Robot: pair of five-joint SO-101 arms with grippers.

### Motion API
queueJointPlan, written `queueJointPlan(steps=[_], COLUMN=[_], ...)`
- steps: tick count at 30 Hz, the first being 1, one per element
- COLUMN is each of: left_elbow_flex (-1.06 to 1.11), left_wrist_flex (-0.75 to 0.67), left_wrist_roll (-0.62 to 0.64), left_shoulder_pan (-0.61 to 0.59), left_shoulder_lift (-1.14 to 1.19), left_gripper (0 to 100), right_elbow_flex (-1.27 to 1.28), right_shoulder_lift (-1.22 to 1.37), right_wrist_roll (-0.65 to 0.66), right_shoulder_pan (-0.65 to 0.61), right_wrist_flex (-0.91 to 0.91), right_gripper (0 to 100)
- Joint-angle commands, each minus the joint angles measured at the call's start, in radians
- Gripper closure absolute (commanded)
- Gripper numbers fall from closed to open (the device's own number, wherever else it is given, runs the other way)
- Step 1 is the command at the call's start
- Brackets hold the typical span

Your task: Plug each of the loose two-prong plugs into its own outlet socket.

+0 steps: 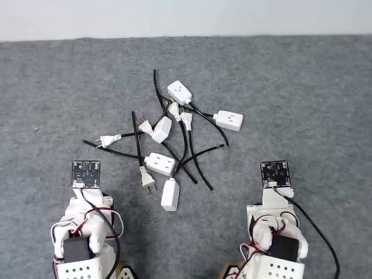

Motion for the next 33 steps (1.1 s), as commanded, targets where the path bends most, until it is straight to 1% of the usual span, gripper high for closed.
queueJointPlan(steps=[1,25,29,33], left_elbow_flex=[-0.013,-0.013,-0.054,-0.122], left_wrist_flex=[-0.017,-0.023,-0.081,-0.071], left_wrist_roll=[-0.009,-0.008,-0.008,-0.005], left_shoulder_pan=[0.005,0.005,0.002,0.002], left_shoulder_lift=[-0.018,-0.018,-0.018,-0.018], left_gripper=[98,98,98,98], right_elbow_flex=[0.018,0.018,0.018,0.018], right_shoulder_lift=[-0.001,-0.001,-0.001,-0.001], right_wrist_roll=[0.009,0.009,0.009,0.009], right_shoulder_pan=[-0.002,-0.002,-0.002,-0.002], right_wrist_flex=[-0.012,-0.012,-0.012,-0.012], right_gripper=[99.0,99.0,99.0,99.0])
